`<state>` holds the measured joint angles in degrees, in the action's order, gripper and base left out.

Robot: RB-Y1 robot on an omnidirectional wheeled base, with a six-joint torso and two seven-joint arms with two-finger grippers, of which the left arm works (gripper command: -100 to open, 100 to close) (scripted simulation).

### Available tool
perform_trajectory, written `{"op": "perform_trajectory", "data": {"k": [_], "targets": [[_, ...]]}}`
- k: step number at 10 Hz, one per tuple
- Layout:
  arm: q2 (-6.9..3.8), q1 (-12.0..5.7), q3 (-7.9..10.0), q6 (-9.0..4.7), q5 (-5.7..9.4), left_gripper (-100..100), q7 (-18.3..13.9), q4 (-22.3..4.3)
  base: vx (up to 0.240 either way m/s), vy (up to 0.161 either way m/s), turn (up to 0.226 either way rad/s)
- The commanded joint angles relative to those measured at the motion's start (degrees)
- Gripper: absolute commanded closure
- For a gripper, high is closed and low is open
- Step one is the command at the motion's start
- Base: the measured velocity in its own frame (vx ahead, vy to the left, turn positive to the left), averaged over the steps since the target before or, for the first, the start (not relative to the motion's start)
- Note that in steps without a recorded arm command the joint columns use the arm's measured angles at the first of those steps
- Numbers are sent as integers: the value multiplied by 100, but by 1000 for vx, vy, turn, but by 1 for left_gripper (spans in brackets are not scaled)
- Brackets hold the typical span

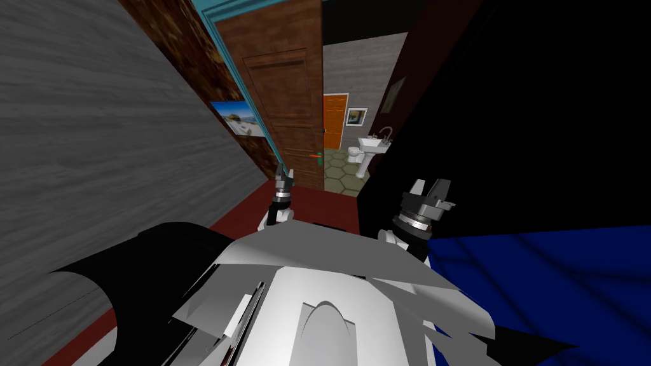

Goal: Pull the door open

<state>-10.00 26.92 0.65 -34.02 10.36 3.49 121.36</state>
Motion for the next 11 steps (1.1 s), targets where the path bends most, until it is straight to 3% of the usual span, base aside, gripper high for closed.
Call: {"op": "perform_trajectory", "data": {"k": [1,7,11], "targets": [[-67,-60,-50,74,59,-100,-17,-176,179,9,-34],[-461,-297,-147,266,379,-100,-173,-1022,141,21,-41],[-640,-405,-191,353,525,-100,-245,-1409,111,11,-30]]}}
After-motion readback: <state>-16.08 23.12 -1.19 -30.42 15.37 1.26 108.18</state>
